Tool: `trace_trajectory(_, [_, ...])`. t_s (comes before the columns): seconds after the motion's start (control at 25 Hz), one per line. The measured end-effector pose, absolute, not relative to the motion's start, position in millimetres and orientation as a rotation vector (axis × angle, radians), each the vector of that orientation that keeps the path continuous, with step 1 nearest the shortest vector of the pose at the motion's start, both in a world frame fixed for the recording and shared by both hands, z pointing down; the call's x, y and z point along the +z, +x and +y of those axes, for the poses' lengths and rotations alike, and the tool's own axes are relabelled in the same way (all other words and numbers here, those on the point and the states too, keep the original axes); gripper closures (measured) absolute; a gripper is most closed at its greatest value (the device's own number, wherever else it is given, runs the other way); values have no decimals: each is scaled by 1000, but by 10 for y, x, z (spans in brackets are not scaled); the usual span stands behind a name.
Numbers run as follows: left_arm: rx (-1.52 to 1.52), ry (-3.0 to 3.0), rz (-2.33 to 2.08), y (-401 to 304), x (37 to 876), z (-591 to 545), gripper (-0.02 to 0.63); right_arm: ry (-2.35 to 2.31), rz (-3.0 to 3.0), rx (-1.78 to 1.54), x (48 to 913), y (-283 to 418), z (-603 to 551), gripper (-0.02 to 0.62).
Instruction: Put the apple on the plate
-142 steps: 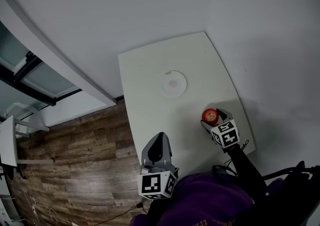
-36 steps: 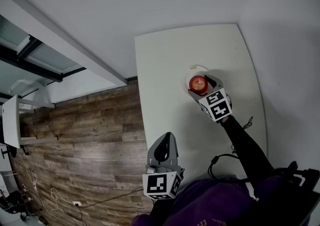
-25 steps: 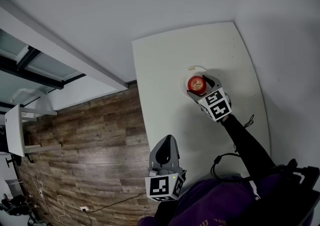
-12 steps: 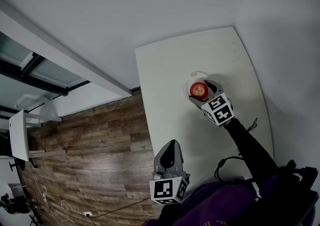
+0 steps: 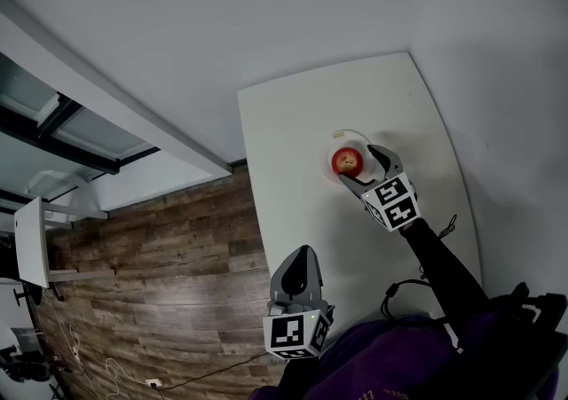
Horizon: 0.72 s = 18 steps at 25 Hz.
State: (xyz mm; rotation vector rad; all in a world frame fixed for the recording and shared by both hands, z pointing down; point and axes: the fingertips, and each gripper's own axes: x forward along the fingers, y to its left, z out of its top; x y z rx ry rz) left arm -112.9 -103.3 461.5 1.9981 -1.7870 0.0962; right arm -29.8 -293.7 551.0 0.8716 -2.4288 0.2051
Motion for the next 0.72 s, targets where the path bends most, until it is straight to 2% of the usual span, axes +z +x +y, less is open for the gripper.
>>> trace_trajectory(0.56, [26, 2012, -1866, -1142, 4412, -946, 600, 917, -2501, 297, 5014, -37, -2334, 233])
trace_trajectory(0.6, [20, 2017, -1872, -1141, 4379, -940, 600, 927, -2501, 296, 4983, -19, -2295, 252])
trace_trajectory(0.72, [3, 2034, -1875, -1096, 4309, -925, 600, 966, -2497, 260, 4895, 61, -2210, 386])
